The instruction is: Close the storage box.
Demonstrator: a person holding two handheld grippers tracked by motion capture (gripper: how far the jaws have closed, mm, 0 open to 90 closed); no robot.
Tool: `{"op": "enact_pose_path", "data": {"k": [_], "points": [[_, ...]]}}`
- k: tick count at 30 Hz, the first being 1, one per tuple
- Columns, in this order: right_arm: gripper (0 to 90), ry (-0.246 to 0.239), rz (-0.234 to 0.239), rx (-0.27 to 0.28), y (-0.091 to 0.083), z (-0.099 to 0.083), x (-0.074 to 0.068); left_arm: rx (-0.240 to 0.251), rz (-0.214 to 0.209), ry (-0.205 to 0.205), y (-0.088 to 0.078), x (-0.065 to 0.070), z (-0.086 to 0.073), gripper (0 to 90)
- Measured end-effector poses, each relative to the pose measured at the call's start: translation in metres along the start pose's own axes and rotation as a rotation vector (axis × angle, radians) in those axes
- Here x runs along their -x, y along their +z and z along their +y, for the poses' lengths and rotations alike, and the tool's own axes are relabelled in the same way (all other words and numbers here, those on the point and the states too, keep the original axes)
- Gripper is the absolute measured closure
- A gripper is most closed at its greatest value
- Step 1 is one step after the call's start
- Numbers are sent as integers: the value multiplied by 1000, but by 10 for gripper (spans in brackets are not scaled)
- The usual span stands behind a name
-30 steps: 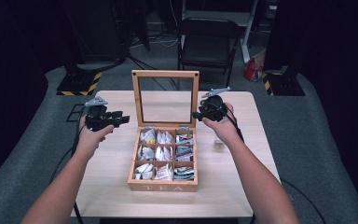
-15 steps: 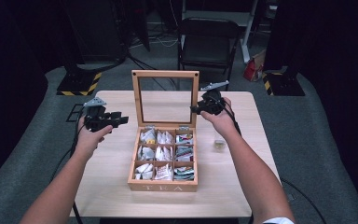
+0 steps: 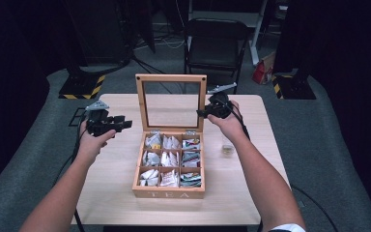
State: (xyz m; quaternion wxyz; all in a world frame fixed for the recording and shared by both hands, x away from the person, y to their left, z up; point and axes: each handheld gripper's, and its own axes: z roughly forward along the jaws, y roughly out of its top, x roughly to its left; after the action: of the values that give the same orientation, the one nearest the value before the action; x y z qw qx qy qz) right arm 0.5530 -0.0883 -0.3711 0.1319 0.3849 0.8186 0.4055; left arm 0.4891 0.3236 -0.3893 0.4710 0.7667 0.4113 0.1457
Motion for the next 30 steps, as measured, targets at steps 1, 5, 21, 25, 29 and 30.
{"op": "enact_pose_path", "data": {"k": [1, 5, 21, 25, 29, 30], "points": [[610, 0, -2, -1, -1, 0, -1, 0, 1, 3, 0, 0, 0, 512], [662, -2, -2, 6, -5, -2, -1, -2, -6, 1, 1, 3, 2, 512], [644, -31, 18, 37, -19, -14, -13, 19, -38, 39, 2, 17, 16, 514], [641, -27, 29, 43, -20, -16, -14, 21, -36, 55, 3, 21, 27, 525], [641, -36, 24, 41, -21, -16, -15, 28, -38, 53, 5, 22, 34, 537], [641, -37, 23, 40, -21, -17, -16, 26, -40, 56, 5, 23, 35, 540]]}}
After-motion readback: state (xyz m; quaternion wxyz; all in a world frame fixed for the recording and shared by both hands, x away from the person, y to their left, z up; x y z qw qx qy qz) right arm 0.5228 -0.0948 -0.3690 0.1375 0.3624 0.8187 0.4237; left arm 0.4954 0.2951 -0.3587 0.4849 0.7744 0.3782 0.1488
